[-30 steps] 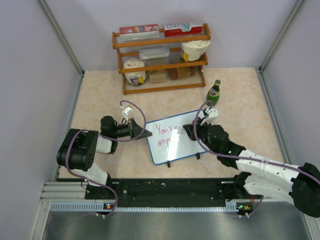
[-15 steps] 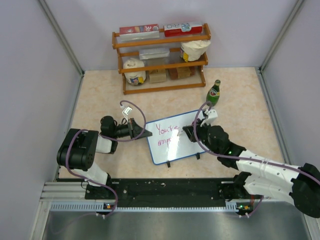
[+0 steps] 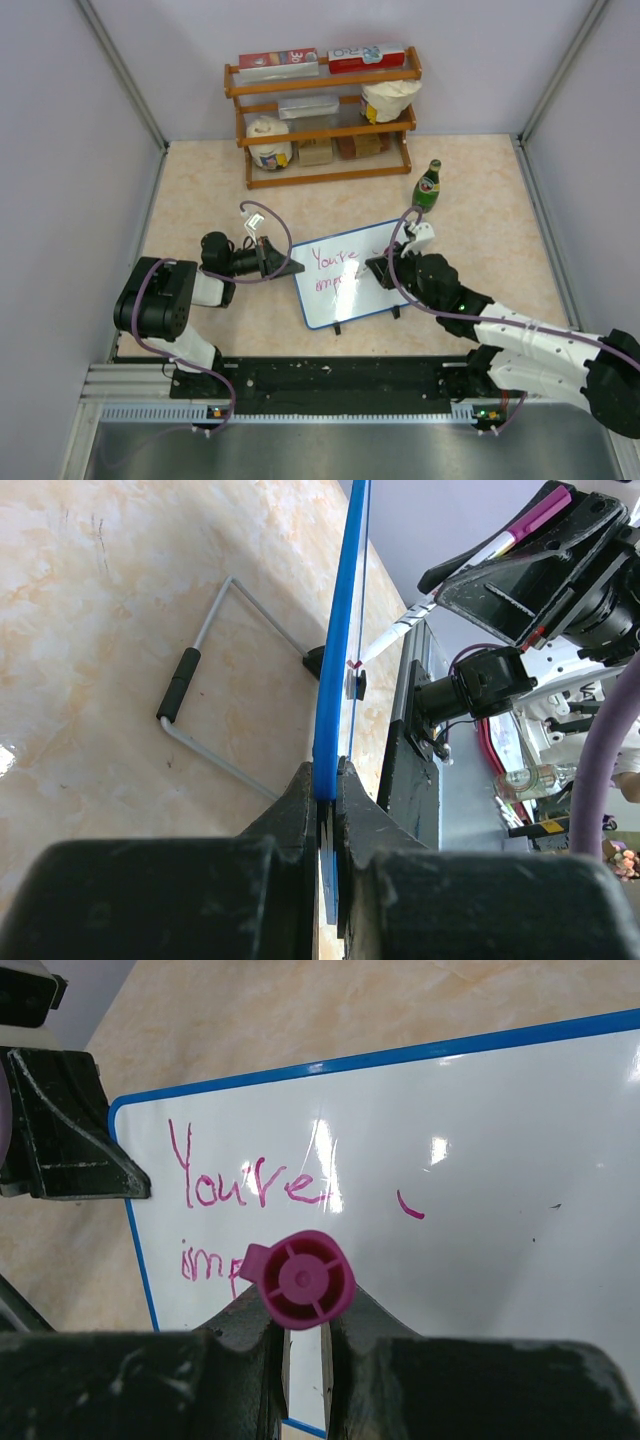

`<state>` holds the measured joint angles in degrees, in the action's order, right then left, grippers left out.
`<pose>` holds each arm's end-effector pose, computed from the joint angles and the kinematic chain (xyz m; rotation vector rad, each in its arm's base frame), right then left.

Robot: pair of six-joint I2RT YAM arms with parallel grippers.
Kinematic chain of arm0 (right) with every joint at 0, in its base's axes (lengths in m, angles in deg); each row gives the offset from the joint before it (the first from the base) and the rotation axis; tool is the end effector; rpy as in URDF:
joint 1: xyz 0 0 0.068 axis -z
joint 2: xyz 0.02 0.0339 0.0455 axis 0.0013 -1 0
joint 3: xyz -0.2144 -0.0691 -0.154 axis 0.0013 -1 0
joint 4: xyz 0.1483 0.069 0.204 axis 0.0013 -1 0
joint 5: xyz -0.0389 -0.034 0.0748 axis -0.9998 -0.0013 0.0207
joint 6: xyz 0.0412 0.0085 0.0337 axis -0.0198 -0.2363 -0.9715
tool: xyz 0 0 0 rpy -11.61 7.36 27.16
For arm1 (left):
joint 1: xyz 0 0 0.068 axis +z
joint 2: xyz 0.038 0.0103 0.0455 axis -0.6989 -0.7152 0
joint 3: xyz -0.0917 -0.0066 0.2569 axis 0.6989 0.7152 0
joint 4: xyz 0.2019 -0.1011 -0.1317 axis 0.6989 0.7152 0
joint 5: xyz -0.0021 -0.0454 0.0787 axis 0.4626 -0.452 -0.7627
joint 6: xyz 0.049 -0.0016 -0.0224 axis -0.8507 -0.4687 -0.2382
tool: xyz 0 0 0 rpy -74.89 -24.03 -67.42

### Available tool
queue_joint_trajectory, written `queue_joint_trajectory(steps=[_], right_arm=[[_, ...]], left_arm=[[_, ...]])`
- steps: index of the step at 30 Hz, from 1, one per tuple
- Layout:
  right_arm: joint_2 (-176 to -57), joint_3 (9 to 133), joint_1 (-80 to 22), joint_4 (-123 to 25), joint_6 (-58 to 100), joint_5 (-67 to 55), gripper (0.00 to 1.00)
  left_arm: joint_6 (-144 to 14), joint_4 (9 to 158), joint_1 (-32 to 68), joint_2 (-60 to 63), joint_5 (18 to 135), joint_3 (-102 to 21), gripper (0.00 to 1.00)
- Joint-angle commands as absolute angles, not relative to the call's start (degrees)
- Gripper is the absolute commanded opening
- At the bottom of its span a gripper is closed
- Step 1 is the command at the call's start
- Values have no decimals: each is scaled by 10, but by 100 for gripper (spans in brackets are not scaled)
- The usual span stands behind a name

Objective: Write a sentence on the whiteboard

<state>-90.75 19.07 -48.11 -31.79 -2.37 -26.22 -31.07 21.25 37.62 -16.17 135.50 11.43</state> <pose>0.1487 0.1546 0.2257 -0.1386 1.8832 0.7562 0.2438 -0.0618 0.1478 0.3461 1.8953 -1.6299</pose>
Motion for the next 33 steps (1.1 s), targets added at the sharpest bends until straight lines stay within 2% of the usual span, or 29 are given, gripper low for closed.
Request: queue_joint_trajectory(steps=[1,19,33], right_arm=[[-895,191,-475,-330,-14,-258,0],[-834,227,-476,-367,-6,-292,0],[-866,232,-466,-351,-3,-302,0]], left_arm=[[-341,186,385,-170,1325,116,0],[-341,186,385,-170,1325,115,0],[-340,185,385,-170,1325,116,0]])
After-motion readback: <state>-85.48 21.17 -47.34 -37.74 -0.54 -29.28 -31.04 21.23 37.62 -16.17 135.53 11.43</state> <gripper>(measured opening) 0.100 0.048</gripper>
